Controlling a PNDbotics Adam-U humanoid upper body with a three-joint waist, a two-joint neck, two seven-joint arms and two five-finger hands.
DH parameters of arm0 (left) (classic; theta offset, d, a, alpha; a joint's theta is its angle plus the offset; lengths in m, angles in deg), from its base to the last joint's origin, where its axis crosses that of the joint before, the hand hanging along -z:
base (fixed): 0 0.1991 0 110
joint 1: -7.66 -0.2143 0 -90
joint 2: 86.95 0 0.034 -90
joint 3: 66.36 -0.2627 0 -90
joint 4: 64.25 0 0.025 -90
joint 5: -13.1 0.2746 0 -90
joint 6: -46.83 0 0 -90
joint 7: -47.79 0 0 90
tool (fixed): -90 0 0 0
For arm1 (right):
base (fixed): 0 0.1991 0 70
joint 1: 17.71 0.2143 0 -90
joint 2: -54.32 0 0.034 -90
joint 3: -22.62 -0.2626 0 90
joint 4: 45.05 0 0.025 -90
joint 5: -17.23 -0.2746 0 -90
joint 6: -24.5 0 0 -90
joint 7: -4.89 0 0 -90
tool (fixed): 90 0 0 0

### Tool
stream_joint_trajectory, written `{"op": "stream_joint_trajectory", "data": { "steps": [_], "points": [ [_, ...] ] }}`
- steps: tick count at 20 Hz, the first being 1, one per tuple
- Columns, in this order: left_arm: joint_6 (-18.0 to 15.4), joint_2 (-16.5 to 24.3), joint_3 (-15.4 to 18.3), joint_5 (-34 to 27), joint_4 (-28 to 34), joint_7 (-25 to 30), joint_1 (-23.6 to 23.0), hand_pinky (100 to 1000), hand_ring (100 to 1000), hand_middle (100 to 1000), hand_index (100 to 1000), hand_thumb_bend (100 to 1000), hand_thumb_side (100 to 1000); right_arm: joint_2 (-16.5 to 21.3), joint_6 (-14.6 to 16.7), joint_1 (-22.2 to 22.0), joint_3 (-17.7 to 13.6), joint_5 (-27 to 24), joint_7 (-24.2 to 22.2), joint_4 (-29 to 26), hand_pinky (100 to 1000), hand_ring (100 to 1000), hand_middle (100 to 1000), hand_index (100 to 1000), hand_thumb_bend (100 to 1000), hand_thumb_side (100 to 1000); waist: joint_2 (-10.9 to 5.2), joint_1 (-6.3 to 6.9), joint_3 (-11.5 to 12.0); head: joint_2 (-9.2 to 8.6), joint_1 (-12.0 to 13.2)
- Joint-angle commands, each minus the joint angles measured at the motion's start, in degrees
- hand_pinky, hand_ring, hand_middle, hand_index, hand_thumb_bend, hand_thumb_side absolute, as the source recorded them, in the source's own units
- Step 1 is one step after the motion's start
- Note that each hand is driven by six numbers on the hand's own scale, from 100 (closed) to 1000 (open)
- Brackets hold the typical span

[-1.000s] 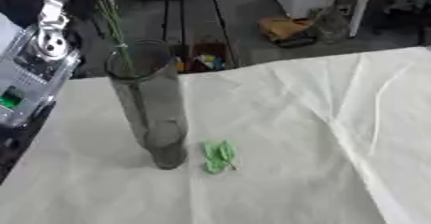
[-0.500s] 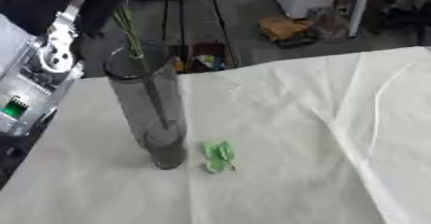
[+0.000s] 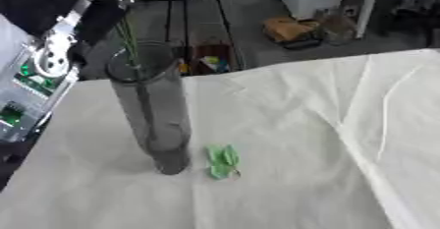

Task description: Arrange flowers into the vase.

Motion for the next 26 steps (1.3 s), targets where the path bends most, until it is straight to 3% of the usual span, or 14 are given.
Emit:
{"op": "stream_joint_trajectory", "data": {
  "steps": [1, 26],
  "points": [
    [-0.1, 1.9, 1.1, 1.1, 1.3, 1.2, 0.8, 605, 830, 868, 825, 100, 1000, 0.6, -0.1, 0.4, -0.4, -0.3, 0.0, -0.8, 473, 460, 345, 649, 100, 942, -1.03, -0.37, 0.1, -0.43, -0.1],
    [-1.6, 2.6, 1.1, 3.8, 1.0, 11.4, -0.6, 725, 906, 939, 950, 100, 1000, 0.6, 0.0, 0.4, -0.4, -0.5, -0.2, -0.8, 474, 462, 346, 650, 100, 946, -1.05, -0.52, 0.1, -1.09, -0.5]
  ]
}}
